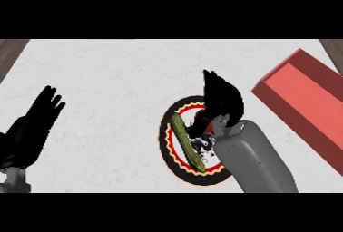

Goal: Pick the bell pepper from the plate and place it in the cardboard box

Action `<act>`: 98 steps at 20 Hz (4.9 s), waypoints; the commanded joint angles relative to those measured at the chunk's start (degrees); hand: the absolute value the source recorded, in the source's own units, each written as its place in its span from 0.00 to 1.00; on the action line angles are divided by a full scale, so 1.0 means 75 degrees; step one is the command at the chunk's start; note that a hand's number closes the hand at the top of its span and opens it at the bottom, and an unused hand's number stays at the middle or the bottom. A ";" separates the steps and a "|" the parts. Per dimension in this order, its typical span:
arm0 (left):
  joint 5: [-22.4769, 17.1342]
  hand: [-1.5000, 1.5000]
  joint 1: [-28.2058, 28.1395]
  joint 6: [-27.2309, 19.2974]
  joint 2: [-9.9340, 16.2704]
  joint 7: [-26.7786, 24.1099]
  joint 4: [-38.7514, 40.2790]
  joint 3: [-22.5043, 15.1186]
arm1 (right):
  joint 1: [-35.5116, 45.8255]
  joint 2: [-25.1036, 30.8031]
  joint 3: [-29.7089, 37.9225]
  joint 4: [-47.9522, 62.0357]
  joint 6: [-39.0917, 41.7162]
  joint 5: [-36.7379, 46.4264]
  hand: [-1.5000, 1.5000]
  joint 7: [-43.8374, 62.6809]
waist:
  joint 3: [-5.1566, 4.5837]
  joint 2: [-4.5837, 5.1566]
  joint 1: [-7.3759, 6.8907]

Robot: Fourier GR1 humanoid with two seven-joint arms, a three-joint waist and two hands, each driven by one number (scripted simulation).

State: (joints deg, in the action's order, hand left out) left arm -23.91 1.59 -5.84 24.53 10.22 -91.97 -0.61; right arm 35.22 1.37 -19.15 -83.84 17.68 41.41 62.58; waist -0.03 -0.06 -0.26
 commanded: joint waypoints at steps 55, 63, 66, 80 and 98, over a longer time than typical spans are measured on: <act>0.1216 0.50 -0.0043 0.0861 -0.1131 0.0278 -0.0193 0.0860 | 0.0247 -0.0177 0.0006 0.2880 -0.0469 0.0845 1.00 -0.0774 | 0.0003 0.0012 -0.0009; 0.0838 0.50 -0.0069 0.0904 -0.0854 0.0752 -0.0338 0.1202 | -0.2159 0.1971 -0.1087 0.0117 0.0469 0.0408 1.00 -0.4436 | 0.0006 -0.0018 0.0127; 0.1386 0.50 -0.0499 0.0694 -0.1443 0.0308 -0.0565 0.0703 | -0.2572 0.2289 -0.0867 -0.0662 0.0394 0.0644 1.00 -0.4446 | 0.0003 -0.0010 0.0070; 0.1097 0.50 -0.0083 0.0920 -0.1167 0.0838 -0.0490 0.1181 | -0.2343 0.2547 -0.0084 -0.5279 0.1234 0.1126 1.00 -0.3071 | -0.0001 -0.0047 0.0153; 0.1246 0.50 0.0046 0.1123 -0.1375 0.0727 -0.0390 0.1152 | -0.0047 0.3503 0.3909 -0.4709 0.2685 0.0273 1.00 -0.2548 | 0.0002 0.0006 0.0026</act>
State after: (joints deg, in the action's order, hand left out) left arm -14.81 1.36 2.79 15.35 15.33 -94.75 8.63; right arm 33.38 23.85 4.84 -123.53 36.20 45.08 46.23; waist -0.03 -0.09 -0.03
